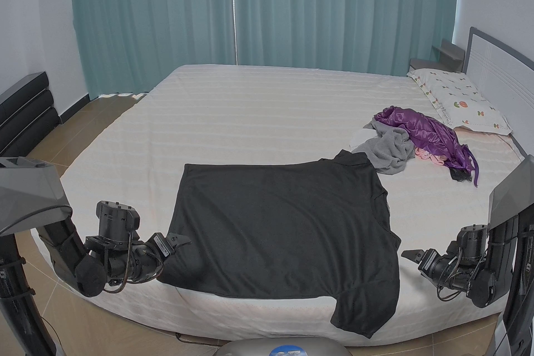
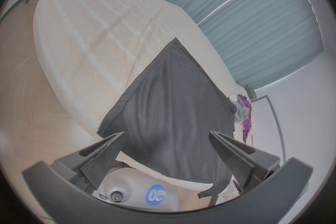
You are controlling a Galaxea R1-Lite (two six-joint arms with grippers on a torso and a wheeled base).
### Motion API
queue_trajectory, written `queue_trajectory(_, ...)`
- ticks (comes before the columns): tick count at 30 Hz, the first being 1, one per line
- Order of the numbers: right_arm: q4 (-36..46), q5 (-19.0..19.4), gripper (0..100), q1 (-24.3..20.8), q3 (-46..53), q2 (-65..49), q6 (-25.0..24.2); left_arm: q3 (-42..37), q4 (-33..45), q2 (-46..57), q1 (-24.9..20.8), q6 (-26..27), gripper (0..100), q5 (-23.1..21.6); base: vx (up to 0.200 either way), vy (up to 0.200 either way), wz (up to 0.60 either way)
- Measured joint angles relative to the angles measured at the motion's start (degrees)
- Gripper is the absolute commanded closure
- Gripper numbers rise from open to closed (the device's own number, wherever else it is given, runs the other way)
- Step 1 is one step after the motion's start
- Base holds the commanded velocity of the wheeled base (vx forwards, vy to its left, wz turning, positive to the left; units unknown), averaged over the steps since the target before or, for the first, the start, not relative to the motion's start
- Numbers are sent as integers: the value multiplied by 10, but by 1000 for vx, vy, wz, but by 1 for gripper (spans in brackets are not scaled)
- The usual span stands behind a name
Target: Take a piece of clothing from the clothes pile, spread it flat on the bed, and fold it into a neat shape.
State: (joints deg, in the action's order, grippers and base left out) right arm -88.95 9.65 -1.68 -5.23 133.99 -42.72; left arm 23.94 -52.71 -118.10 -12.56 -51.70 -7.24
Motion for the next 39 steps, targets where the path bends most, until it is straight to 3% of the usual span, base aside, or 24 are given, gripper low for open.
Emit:
queue_trajectory(7, 0, 0, 0, -1, 0, 8, 2, -28, -23, -33, 3, 80, 0, 5, 0, 0, 0)
queue_trajectory(14, 0, 0, 0, 0, -1, 12, 4, -37, -61, -80, 13, 155, 0, 38, 0, 0, 0)
queue_trajectory(23, 0, -1, 0, -1, -4, 13, 4, -38, -144, -144, 12, 210, 0, 89, 0, 0, 0)
queue_trajectory(24, 0, -1, 0, -1, -4, 13, 4, -38, -144, -148, 12, 211, 100, 90, 0, 0, 0)
queue_trajectory(39, 0, -1, 0, 0, -8, 17, 4, -56, -146, -167, 17, 209, 100, 104, 0, 0, 0)
